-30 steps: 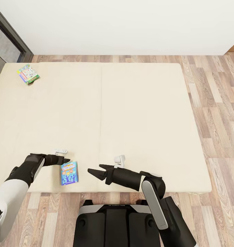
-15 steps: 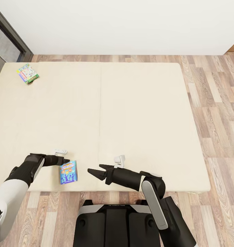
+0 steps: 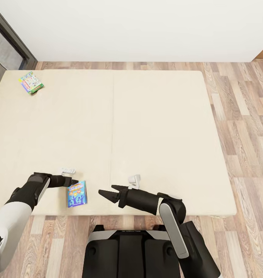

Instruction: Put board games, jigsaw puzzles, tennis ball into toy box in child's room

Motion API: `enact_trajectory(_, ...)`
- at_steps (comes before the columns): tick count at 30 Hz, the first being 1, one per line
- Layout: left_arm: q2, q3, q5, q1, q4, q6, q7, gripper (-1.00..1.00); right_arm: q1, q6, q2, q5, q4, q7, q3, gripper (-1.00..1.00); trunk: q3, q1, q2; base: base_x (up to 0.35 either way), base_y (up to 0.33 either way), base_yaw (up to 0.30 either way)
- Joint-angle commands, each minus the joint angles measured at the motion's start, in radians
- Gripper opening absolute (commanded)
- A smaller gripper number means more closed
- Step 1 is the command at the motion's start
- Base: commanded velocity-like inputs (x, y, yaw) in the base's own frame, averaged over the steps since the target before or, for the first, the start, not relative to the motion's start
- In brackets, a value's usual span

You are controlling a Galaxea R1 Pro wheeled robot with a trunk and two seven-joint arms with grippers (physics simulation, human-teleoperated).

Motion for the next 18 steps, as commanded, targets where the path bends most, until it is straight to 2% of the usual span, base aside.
enact_trajectory(1,-0.001,0.006,-0.010,0.000,-0.001,0.005,-0.010,1.00,0.000,0.006,0.001,-0.002,0.000,0.001,-0.001,1.00,-0.001,0.000,-0.001,0.000,0.000,0.000)
enact_trajectory(18,0.006,0.008,-0.010,0.000,-0.001,0.038,-0.035,1.00,0.000,0.006,0.001,-0.003,0.000,0.001,-0.001,1.00,-0.001,0.000,-0.001,0.000,0.000,0.000)
